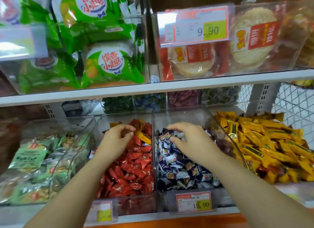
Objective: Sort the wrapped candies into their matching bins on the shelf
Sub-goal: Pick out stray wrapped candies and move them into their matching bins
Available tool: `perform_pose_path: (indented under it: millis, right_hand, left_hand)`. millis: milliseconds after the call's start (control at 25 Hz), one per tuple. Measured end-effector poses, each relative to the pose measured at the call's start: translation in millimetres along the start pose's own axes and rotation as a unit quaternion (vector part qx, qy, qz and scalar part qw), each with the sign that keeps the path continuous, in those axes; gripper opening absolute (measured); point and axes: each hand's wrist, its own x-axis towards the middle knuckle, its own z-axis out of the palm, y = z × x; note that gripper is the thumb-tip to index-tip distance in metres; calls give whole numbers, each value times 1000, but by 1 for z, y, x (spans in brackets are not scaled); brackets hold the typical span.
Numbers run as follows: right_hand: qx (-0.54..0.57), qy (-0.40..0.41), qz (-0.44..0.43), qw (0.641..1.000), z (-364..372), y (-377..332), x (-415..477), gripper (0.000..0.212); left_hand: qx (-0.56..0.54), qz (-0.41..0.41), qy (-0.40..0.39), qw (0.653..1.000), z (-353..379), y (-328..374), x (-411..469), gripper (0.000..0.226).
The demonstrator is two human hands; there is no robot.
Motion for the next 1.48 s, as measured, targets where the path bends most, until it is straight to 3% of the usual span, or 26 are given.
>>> perform_pose_path:
  millis: [200,360,520,640,880,1080,1240,1480]
  right_hand:
    - [38,-127,-9,991,34,-8,16,44]
    - [47,-108,16,993,34,-4,22,42]
    - [54,-104,14,993,32,-5,23,38]
    - [55,-112,17,992,31,-5,24,38]
    - [73,-111,15,991,32,-5,21,41]
    - [72,-109,19,991,31,-9,22,39]
    - [83,-119,20,989,31,-10,20,40]
    - [89,-131,12,987,33,-6,19,43]
  left_hand:
    - [113,27,-14,993,3,-15,25,28]
    - [178,57,-84,979,14,-13,43,37]
    - [226,51,-142,962,24,-15,57,63]
    - [272,73,-171,944,27,-12,63,63]
    - [159,68,-243,955,19,-18,67,47]
    - [139,29,-294,945,20,-25,78,56]
    - [100,15,-277,956,21,-21,73,58]
    - [146,64,-221,962,-2,-14,51,48]
